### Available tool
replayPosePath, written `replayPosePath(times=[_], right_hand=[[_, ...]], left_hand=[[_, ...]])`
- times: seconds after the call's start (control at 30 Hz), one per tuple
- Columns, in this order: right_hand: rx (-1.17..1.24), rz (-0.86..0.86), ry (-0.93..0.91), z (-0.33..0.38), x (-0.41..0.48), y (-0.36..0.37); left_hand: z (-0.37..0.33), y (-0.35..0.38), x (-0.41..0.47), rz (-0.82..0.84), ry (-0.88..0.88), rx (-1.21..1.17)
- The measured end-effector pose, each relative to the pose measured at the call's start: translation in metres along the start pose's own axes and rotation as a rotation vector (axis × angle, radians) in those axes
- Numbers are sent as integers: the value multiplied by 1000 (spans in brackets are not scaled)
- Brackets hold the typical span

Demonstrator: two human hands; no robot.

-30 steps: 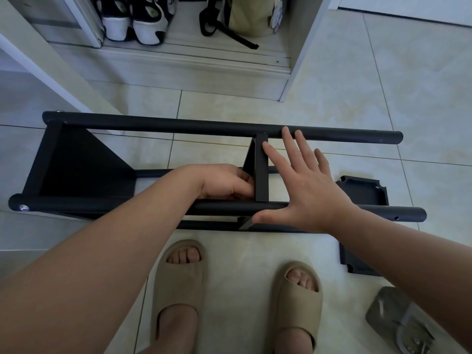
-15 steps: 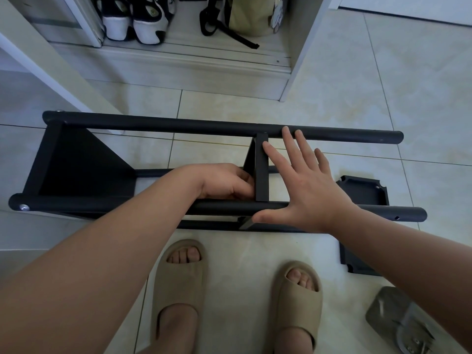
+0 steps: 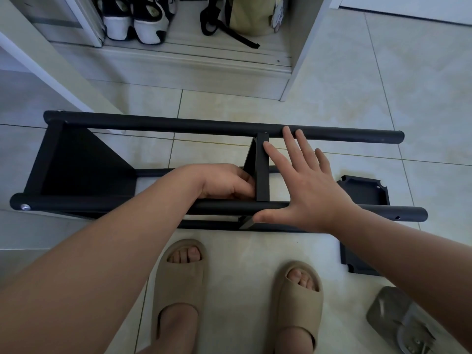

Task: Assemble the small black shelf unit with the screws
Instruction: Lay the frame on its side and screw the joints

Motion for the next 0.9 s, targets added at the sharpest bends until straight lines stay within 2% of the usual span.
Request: replayPosePath(times=[0.4, 0.7, 0.9], right_hand=[[1, 1, 0, -1, 0, 0], [-6, 9, 1, 0, 0, -1], [-2, 2, -3, 0, -1, -1]], left_hand=[[-1, 3, -1, 28, 10, -156], [0, -3, 1, -10, 5, 77], [0, -1, 0, -22, -3, 64]])
Point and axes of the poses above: each hand's wrist, its own x-axis towards the middle knuckle, its own y-axis out of the palm, z = x × y, the point moved 3 cm from there along x, towards the middle knuckle, and after that the axes turned 13 degrees about -x, right-handed, at the moved point
